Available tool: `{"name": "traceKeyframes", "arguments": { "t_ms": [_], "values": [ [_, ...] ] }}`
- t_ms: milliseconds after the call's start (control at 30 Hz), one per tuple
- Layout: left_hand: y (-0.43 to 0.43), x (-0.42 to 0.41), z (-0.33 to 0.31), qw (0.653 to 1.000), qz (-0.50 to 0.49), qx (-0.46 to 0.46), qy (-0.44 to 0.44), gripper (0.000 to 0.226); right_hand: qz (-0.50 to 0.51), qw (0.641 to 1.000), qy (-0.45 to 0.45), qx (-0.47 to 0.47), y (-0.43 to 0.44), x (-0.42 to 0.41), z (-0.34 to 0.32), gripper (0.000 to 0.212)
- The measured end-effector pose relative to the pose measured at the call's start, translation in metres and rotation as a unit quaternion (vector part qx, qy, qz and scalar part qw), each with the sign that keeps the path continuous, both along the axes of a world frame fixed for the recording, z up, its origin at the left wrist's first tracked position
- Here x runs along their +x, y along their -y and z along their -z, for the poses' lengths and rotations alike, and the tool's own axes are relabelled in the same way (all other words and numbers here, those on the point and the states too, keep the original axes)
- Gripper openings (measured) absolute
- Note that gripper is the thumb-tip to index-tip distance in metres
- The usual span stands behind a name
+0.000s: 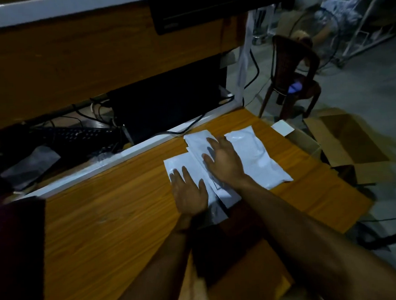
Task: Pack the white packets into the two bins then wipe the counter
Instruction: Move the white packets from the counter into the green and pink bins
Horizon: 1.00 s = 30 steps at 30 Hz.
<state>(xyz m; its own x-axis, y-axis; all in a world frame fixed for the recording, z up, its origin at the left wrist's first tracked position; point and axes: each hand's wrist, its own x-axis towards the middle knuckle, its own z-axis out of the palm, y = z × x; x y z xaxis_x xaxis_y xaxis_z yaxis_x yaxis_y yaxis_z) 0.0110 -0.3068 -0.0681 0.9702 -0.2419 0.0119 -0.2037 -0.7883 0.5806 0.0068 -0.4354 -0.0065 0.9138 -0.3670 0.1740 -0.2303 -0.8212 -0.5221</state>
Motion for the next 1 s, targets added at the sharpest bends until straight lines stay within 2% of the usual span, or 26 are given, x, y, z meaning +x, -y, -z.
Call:
{"name": "traceKeyframes", "arguments": {
  "t_ms": [133,233,433,533,667,733,833,1000],
  "values": [
    [0.005,0.005,0.016,0.996,-0.025,0.088,0.003,0.074,-0.021,0.992,-0.109,-0.064,0.0,0.016,0.042,0.065],
    [0.004,0.01,0.017,0.994,-0.016,0.105,-0.003,0.069,-0.003,0.982,-0.123,-0.141,-0.008,0.013,0.059,0.061],
    [-0.001,0.009,0.01,0.998,-0.001,0.056,0.035,0.051,0.005,0.992,-0.079,-0.096,-0.005,0.015,0.051,0.051],
    [-0.007,0.011,0.009,0.999,0.024,-0.018,0.042,0.048,-0.021,0.995,-0.061,-0.069,0.002,0.015,0.043,0.046],
    [-0.031,0.016,-0.004,0.99,0.014,-0.113,0.08,0.043,-0.022,0.996,-0.078,-0.026,0.007,0.024,0.021,0.054],
    [-0.045,0.014,-0.023,0.986,0.018,-0.128,0.109,0.043,-0.015,0.999,-0.036,-0.029,-0.001,0.019,0.002,0.055],
    [-0.067,0.007,-0.049,0.978,0.028,-0.153,0.14,0.046,0.018,0.997,0.074,0.017,-0.022,-0.002,-0.03,0.047],
    [-0.142,-0.036,-0.099,0.965,0.022,-0.185,0.185,0.048,0.027,0.981,0.167,0.091,-0.105,-0.057,-0.057,0.044]
  ]
}}
